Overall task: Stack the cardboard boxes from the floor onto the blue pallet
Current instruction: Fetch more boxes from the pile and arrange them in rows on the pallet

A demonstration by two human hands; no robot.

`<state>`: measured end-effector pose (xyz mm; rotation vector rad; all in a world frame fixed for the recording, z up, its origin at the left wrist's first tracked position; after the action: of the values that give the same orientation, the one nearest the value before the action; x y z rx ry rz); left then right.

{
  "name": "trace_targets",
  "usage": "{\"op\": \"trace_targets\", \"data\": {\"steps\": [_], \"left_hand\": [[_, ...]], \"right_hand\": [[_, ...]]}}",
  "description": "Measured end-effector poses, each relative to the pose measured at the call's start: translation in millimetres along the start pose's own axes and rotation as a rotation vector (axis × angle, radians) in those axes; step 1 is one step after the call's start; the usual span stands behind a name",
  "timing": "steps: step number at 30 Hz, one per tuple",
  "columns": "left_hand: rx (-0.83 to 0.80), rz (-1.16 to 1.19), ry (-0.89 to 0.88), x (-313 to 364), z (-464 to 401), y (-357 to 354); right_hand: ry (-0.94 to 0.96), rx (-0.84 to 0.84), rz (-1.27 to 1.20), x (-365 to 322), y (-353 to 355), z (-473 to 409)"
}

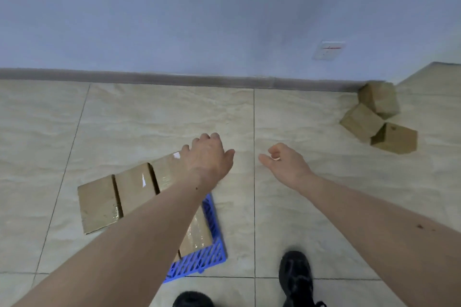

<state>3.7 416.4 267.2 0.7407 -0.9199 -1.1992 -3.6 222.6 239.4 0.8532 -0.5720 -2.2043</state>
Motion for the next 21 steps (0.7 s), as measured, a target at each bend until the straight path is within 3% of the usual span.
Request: {"op": "trace_targets", "data": {"steps": [8, 21], "left_hand": [[0.002, -0.033, -0.127, 164, 2, -8], [-0.038, -0.018, -0.228, 431, -26, -53]], "right_hand": [[-0.040, 0.115, -0.056, 112, 129, 3], [-0.140, 0.159, -0.075, 299, 326, -34]]}}
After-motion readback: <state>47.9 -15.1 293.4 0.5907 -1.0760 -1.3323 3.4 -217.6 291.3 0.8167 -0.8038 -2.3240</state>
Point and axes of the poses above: each hand's wrist, its own z-axis away from the middle knuckle, its own y-axis out of the back of the hand, x = y × z, the point moved 6 cm from there along -z, towards the middle knuckle, and after that the axes turned 8 degrees about -y, right-handed, at the moved point
